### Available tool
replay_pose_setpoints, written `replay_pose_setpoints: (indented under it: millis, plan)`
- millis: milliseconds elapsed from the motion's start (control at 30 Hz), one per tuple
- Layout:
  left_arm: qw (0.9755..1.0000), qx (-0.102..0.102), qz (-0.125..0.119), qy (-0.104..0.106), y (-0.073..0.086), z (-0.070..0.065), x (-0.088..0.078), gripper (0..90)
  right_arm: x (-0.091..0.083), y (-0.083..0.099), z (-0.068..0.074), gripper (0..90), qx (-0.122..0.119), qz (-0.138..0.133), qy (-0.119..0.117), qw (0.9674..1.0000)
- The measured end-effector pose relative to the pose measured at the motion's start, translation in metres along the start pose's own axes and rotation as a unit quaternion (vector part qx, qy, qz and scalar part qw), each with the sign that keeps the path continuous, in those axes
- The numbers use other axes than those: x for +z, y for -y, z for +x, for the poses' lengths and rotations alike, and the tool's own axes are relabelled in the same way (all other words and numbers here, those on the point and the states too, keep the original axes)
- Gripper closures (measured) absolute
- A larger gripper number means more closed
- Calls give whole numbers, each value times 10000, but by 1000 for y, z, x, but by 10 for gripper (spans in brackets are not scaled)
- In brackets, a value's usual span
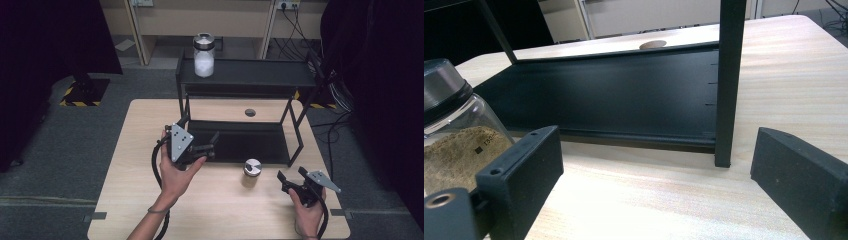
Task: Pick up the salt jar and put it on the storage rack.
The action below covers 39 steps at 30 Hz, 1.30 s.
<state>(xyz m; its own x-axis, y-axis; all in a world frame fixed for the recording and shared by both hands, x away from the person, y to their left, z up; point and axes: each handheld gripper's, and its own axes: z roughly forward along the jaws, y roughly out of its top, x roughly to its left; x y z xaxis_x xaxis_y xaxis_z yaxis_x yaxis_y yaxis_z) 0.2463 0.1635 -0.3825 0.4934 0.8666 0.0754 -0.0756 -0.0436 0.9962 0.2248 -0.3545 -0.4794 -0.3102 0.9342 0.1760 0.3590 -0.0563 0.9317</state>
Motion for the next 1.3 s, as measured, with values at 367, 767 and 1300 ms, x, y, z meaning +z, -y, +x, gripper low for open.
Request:
replay_pose_setpoints:
  millis: [367, 767, 1300]
  plan:
    - [9999, 53, 141, 60, 16, -4, -7, 1, 0, 0, 0, 67, 7, 4, -6, 10000]
    - [9998, 58, 140, 110, 38, -9, -16, 2, 0, 0, 0, 67, -2, -4, -2, 10000]
    - [9981, -84, 582, 165, 82, -10, -29, 2, 0, 0, 1, 67, -51, 3, 14, 10000]
